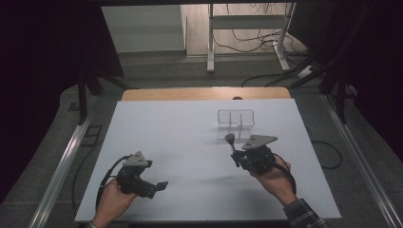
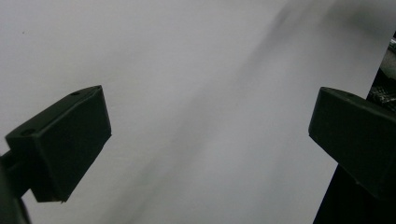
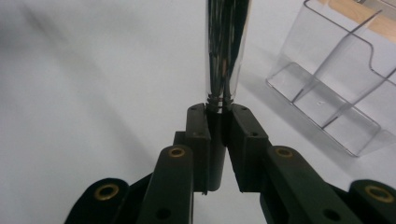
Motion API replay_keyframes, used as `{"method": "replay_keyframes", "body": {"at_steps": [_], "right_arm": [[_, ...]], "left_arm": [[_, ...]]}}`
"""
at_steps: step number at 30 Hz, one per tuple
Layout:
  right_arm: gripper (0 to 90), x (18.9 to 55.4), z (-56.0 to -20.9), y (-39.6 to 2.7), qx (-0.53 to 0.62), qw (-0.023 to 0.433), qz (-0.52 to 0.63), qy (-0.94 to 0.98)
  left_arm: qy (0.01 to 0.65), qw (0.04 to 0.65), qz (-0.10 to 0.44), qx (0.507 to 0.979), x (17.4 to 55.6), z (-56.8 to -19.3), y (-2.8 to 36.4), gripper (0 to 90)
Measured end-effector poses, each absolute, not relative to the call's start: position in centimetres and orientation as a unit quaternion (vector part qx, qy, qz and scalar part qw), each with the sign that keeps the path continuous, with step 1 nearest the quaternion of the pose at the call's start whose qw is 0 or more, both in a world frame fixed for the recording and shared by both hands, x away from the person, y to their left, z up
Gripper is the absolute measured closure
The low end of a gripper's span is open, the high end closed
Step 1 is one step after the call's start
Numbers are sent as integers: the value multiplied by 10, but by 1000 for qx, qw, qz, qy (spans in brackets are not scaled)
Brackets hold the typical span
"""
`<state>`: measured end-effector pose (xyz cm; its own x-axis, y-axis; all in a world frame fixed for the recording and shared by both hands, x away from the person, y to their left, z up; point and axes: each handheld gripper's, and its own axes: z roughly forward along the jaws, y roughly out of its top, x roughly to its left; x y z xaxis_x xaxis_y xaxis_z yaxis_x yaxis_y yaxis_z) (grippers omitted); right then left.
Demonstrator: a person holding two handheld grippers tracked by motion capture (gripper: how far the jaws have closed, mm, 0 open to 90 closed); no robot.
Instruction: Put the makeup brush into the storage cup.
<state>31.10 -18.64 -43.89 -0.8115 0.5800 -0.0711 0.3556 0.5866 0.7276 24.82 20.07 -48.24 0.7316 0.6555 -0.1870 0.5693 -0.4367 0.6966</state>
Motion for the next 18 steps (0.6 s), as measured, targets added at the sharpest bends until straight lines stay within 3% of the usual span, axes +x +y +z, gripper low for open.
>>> {"method": "replay_keyframes", "body": {"at_steps": [18], "right_arm": [[781, 325, -432, -201, 291, 161, 377, 865]], "left_arm": [[348, 386, 80, 851, 239, -483, 211, 0]]}}
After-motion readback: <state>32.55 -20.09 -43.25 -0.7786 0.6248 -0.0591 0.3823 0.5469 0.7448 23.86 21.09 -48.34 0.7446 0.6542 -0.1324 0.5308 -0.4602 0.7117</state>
